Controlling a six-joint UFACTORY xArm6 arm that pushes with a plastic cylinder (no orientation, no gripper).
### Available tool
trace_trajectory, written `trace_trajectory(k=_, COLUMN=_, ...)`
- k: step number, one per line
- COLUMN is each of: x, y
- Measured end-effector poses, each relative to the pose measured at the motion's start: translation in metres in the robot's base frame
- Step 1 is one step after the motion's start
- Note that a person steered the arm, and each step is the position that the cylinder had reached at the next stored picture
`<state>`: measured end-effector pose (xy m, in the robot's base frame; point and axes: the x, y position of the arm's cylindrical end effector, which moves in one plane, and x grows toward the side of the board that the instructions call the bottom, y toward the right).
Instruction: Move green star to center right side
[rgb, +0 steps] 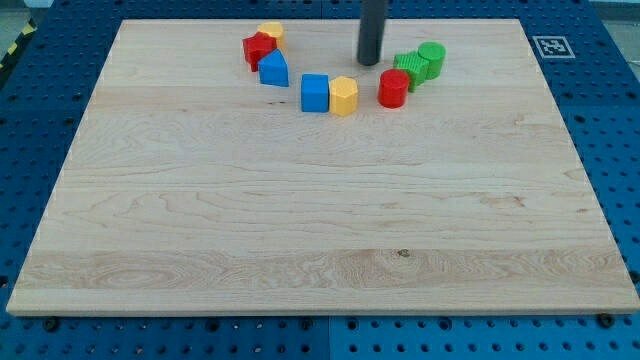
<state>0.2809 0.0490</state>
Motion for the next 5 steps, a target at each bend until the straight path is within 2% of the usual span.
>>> trace_trajectory(k=1, x=0.02, y=0.009)
trace_trajectory(k=2, x=0.02, y=0.052)
trace_trajectory(k=3, x=0.042, y=0.095)
trace_trajectory(k=4, x=0.071, y=0.107)
trace_trajectory(k=5, x=0.07, y=0.093)
